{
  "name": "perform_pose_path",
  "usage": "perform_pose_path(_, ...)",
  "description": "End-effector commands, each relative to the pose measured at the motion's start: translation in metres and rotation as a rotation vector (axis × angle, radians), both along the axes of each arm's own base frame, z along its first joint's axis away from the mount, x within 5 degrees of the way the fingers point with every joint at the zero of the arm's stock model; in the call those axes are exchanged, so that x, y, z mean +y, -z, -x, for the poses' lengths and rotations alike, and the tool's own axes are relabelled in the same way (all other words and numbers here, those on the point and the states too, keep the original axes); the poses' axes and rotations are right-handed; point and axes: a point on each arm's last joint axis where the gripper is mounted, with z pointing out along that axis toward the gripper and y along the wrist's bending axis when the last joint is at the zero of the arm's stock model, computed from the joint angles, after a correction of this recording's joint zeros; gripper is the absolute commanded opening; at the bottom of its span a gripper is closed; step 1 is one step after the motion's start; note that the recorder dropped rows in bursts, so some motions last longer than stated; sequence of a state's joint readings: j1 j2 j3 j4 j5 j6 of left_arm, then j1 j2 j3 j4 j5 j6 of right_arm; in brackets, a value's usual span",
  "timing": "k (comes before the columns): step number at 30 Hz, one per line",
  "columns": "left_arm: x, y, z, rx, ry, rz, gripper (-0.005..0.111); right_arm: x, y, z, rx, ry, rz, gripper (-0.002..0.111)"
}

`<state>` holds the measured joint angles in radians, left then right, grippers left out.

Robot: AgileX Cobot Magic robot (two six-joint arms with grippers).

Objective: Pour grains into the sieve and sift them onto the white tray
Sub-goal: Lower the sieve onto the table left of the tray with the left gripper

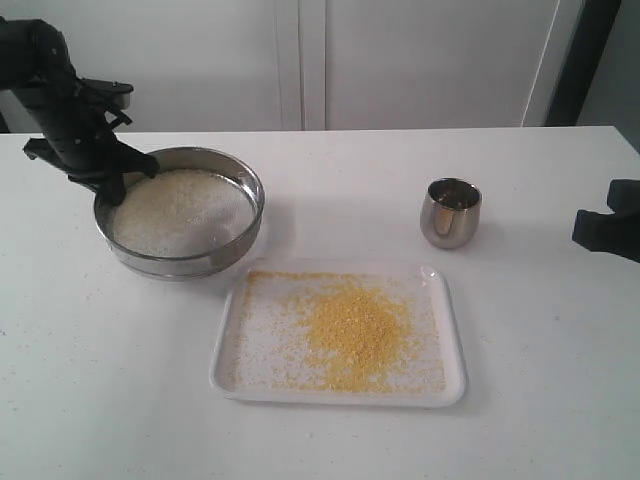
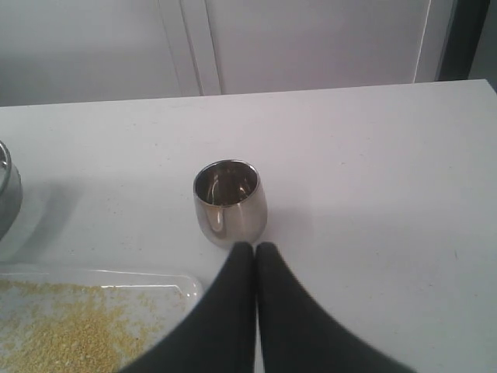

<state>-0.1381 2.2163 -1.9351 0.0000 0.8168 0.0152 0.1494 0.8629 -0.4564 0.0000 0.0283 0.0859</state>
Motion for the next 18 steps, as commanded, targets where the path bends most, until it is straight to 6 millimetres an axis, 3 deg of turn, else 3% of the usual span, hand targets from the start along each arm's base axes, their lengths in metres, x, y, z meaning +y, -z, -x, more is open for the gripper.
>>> perform_pose_path(1, 0.012, 0.008, -0.003, 0.033, -0.075, 0.031, 0.0, 0.0, 0.0, 0.001, -0.008, -0.001, 0.001, 0.0)
perform_pose_path(13, 0.016, 0.012, -0.004, 0.045, -0.075, 0.027, 0.0, 0.0, 0.0, 0.001, -0.008, -0.001, 0.001, 0.0)
perform_pose_path(18, 0.016, 0.026, -0.004, 0.093, -0.074, 0.02, 0.0, 0.0, 0.0, 0.001, -0.008, -0.001, 0.001, 0.0)
